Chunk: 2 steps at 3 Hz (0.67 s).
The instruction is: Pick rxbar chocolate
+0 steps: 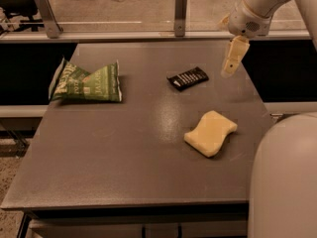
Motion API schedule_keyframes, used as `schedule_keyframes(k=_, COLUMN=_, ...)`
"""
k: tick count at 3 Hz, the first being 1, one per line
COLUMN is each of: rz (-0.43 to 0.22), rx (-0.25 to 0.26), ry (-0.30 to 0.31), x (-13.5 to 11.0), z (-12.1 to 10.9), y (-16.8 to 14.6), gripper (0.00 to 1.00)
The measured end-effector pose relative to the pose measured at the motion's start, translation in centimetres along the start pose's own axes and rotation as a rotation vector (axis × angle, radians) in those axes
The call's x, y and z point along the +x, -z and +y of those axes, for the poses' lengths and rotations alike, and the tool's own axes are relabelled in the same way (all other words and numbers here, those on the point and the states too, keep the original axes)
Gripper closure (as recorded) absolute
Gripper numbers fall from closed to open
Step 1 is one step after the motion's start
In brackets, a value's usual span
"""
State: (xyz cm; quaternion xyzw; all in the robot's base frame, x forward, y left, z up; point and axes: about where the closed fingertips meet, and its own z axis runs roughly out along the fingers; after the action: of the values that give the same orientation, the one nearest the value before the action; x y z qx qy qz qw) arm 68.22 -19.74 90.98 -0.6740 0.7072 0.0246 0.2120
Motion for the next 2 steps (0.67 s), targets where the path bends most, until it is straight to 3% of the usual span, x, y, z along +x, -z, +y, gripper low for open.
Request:
schedule_keyframes(k=1, rz=0.003, rx=-0.012, ry=0.068, x=-2.6, z=-1.5, y=-2.9, gripper=0.0)
schedule_keyframes(k=2, rz=0.094, rx=-0.007, ry=0.144, x=-4.9, z=-1.8, y=-4.6, gripper=0.0)
